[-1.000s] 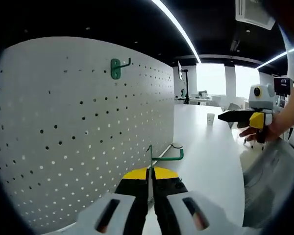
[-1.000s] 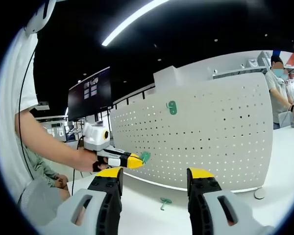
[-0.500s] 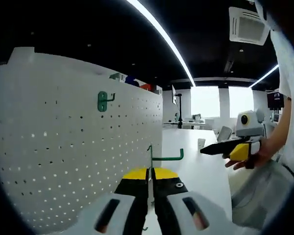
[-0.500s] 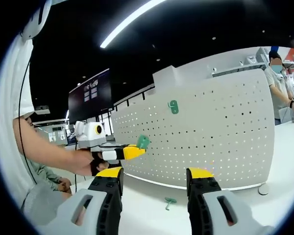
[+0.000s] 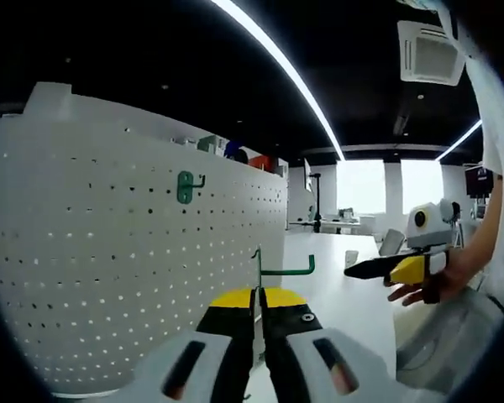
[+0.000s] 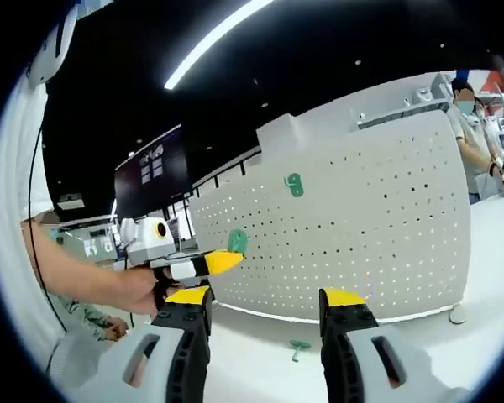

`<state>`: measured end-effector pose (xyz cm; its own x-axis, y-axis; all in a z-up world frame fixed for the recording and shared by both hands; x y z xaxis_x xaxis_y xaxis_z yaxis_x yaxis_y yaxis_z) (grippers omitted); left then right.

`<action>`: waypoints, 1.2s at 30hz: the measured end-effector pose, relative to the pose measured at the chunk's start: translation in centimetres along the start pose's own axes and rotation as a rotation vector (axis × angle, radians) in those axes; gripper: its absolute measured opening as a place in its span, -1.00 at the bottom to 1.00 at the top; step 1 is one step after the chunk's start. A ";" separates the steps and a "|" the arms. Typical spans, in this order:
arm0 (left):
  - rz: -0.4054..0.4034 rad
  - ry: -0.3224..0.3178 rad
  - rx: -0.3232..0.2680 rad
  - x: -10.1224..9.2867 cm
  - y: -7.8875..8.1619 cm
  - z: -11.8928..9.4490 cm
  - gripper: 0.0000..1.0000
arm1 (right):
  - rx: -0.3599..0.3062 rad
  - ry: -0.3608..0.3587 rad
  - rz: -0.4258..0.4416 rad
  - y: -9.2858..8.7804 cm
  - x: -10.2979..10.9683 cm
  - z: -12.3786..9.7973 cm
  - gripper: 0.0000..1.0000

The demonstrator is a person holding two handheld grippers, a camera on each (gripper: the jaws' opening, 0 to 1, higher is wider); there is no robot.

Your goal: Insert the hook assembly into the mounting plate slot until the hook locks in place.

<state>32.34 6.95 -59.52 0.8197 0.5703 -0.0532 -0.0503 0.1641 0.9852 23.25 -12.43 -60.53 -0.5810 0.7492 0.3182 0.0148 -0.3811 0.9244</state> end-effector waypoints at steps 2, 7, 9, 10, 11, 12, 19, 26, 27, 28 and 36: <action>0.001 0.000 -0.004 0.0 0.1 0.0 -0.96 | -0.014 -0.005 0.112 0.0 -0.1 0.0 -0.13; 0.006 -0.003 0.003 -0.2 0.2 0.2 -0.96 | -0.036 -0.009 0.173 0.1 -0.3 0.1 -0.18; 0.009 -0.003 0.009 -0.4 0.1 0.3 -0.96 | -0.036 -0.006 0.177 0.1 -0.2 0.2 -0.19; 0.009 -0.003 0.011 -0.6 0.0 0.4 -0.96 | -0.041 -0.004 0.177 0.2 -0.1 0.3 -0.20; 0.007 -0.006 0.010 -0.7 0.0 0.4 -0.96 | -0.042 -0.001 0.178 0.2 0.0 0.4 -0.22; 0.014 -0.011 0.015 -1.0 0.0 0.5 -0.96 | -0.040 0.004 0.176 0.2 0.2 0.6 -0.23; 0.024 -0.016 0.029 -2.2 -0.2 0.9 -0.96 | -0.051 0.030 0.151 0.3 1.2 1.8 -0.37; 0.008 -0.036 0.023 -3.5 -0.1 1.4 -0.97 | -0.076 0.034 0.154 0.5 1.3 2.8 -0.51; 0.011 -0.037 0.023 -3.7 -0.1 1.5 -0.97 | -0.078 0.032 0.151 0.6 1.4 2.9 -0.52; 0.012 -0.037 0.022 -3.8 -0.1 1.6 -0.97 | -0.079 0.033 0.151 0.6 1.4 3.0 -0.53; 0.013 -0.052 0.022 -4.4 -0.1 1.9 -0.97 | -0.090 0.033 0.161 0.7 1.5 3.8 -0.59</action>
<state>29.82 2.86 -59.08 0.8479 0.5292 -0.0323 -0.0489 0.1386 0.9891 25.49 -9.46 -58.63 -0.6031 0.6573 0.4519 0.0378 -0.5424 0.8393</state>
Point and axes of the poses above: the point that each gripper's makers call its tool centre point, and the gripper's own axes: z roughly forward along the fingers, x roughly to its left, y roughly out of its top, the point moved 7 cm from there along -z, roughly backward along the fingers, and after that the axes turned 9 degrees about -x, right-handed, at the moved point
